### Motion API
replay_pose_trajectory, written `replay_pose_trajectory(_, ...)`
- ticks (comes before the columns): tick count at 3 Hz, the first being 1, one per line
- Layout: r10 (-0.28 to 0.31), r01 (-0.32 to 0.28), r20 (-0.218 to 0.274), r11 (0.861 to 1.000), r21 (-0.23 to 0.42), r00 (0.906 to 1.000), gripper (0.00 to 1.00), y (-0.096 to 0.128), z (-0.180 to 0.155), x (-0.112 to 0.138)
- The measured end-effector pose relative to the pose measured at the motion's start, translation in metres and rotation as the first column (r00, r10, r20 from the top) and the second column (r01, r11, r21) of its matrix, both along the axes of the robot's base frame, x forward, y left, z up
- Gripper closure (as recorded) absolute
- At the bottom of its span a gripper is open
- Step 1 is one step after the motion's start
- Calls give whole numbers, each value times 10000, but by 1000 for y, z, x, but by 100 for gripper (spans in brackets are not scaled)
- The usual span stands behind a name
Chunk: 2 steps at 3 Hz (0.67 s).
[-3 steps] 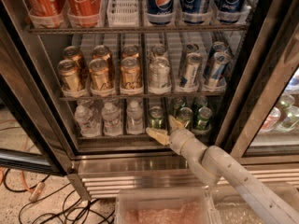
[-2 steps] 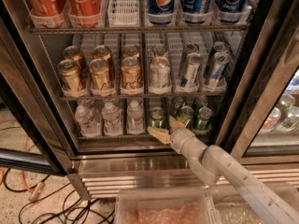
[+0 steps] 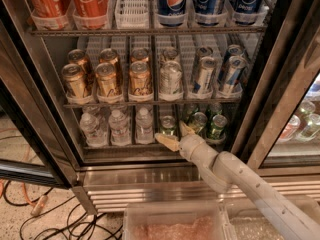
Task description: Pick green can from bottom shelf of fridge
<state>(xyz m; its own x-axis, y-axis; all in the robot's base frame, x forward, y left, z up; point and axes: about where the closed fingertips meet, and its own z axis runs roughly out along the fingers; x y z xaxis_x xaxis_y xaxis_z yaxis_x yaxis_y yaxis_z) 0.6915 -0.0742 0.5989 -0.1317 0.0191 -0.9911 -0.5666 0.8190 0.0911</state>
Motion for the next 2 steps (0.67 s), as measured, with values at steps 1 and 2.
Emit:
replay_pose_trajectory(1, 234, -233, 63, 9997, -125, 9997, 37, 11, 3, 4)
replay_pose_trajectory(2, 482, -479, 99, 9985, -266, 9988, 60, 22, 4, 4)
